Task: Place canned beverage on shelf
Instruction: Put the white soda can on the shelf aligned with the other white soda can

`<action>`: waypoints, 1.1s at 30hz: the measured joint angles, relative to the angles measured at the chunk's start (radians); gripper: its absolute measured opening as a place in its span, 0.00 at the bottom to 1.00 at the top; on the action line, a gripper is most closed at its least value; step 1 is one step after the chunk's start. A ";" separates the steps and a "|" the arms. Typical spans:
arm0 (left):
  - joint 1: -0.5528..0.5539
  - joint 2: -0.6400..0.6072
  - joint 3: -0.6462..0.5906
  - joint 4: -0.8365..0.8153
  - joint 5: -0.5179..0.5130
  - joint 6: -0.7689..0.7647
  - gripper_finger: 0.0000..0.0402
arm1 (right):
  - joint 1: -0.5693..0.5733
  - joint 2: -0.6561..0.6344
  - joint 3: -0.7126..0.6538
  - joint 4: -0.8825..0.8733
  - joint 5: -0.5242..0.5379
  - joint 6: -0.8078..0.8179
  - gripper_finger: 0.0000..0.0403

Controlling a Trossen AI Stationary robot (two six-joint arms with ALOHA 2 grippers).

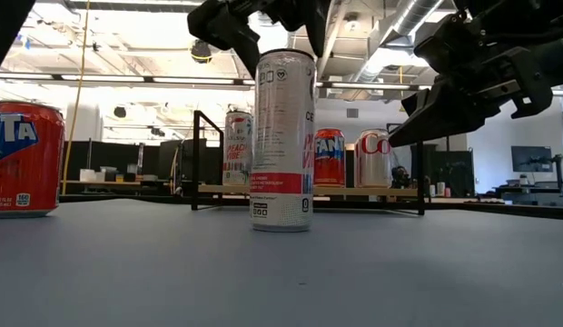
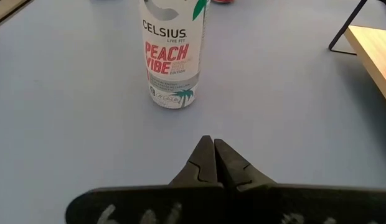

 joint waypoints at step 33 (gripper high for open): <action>0.002 0.040 0.001 -0.037 -0.039 0.109 0.74 | 0.000 0.000 0.000 -0.004 0.000 -0.001 0.00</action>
